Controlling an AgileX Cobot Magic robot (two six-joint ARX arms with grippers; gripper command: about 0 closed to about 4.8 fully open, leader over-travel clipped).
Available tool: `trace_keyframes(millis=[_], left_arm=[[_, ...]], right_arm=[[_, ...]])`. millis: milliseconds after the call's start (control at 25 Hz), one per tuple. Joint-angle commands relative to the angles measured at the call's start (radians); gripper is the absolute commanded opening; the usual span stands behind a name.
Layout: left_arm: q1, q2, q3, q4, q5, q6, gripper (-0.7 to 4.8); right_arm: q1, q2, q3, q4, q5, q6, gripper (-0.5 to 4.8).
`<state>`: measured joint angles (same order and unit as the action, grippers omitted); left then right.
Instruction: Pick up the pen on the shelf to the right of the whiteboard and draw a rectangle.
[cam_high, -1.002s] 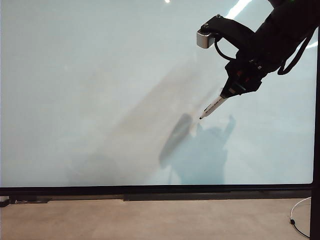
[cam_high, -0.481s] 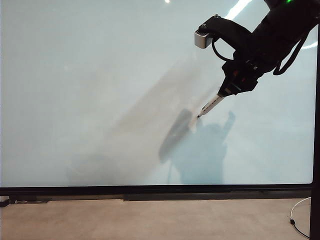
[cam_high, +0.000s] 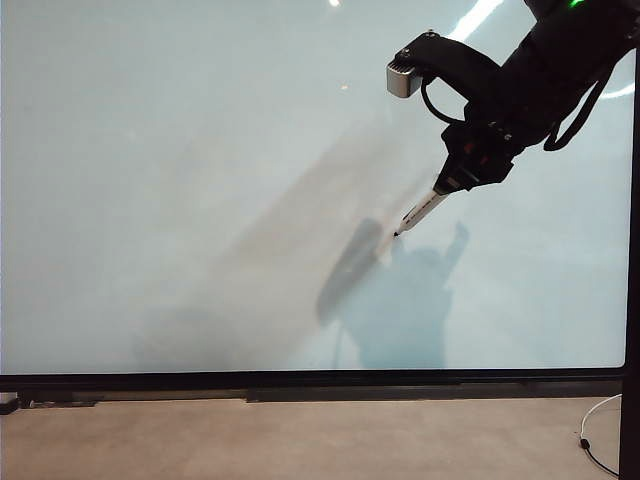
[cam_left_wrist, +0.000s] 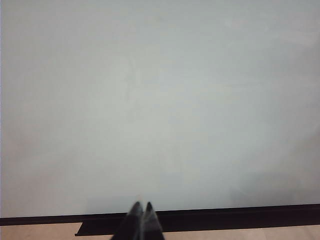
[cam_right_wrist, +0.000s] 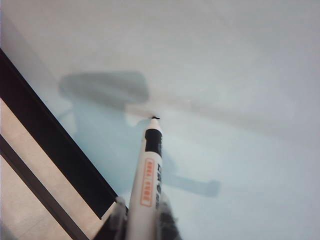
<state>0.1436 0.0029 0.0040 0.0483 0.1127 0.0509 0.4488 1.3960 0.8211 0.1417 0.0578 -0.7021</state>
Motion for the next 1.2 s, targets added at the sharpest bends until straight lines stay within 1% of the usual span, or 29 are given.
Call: trace_keyframes(millis=[40,1202], left_arm=[[0.000,0.000,0.003,0.013,0.004,-0.003,-0.05],[0.000,0.000,0.003,0.013,0.004,-0.003,-0.05]], right_arm=[[-0.001,-0.010,0.006,0.046,0.019,0.003,-0.06],[0.002,-0.090,0.018,0.043,0.038,0.002,-0.06]])
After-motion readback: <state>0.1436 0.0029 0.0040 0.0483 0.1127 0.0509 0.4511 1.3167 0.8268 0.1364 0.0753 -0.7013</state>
